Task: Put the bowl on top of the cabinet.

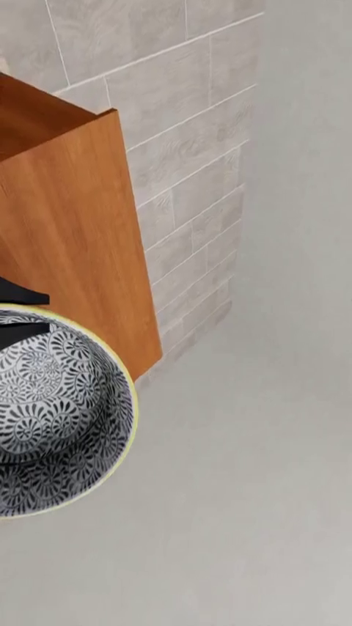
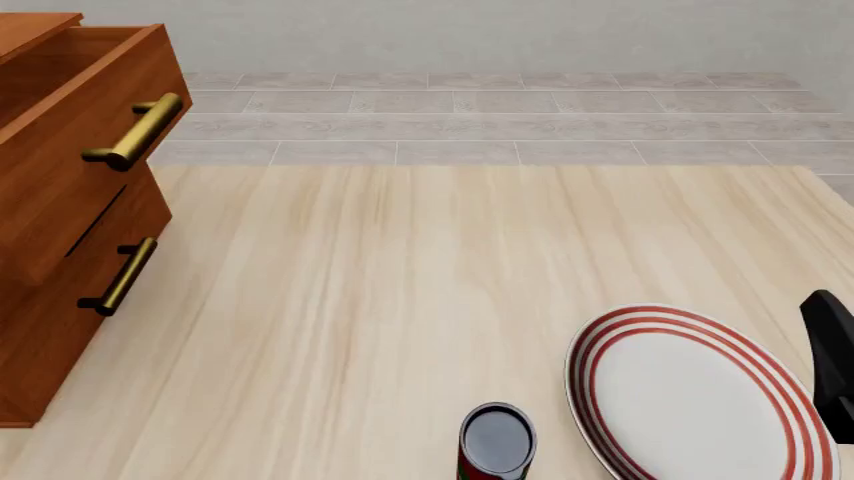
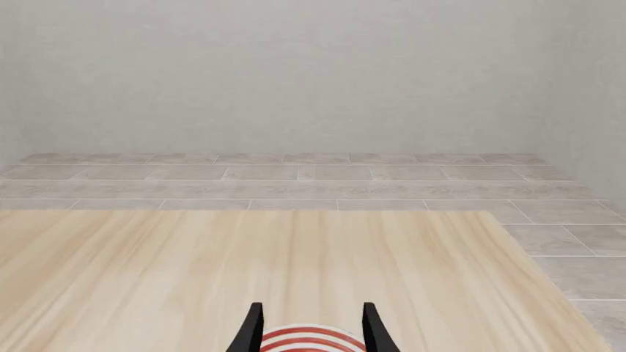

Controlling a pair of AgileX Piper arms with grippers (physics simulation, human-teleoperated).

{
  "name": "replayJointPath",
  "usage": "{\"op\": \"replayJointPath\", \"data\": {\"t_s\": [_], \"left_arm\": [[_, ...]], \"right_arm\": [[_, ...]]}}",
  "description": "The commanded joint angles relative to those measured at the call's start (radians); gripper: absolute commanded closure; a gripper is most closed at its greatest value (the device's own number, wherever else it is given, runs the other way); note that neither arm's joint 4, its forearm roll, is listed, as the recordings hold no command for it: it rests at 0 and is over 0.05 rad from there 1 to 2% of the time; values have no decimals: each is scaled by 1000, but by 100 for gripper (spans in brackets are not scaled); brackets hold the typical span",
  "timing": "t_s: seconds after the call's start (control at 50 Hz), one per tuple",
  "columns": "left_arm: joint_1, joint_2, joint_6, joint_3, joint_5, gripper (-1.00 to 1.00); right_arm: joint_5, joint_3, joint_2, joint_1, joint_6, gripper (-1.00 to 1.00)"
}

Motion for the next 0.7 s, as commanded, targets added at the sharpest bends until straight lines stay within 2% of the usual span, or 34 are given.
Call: {"op": "replayJointPath", "data": {"t_s": [0.02, 0.14, 0.18, 0.24, 0.26, 0.7], "left_arm": [[16, 20, 1, 9, -12, 100], [30, 19, 5, 6, -17, 100], [30, 39, -31, 10, -17, 100], [34, 23, -15, 15, -25, 100], [30, 28, -19, 13, -19, -100], [31, 3, 15, 24, -31, -100]], "right_arm": [[0, 0, 0, 0, 0, -100], [0, 0, 0, 0, 0, -100], [0, 0, 0, 0, 0, -100], [0, 0, 0, 0, 0, -100], [0, 0, 0, 0, 0, -100], [0, 0, 0, 0, 0, -100]]}}
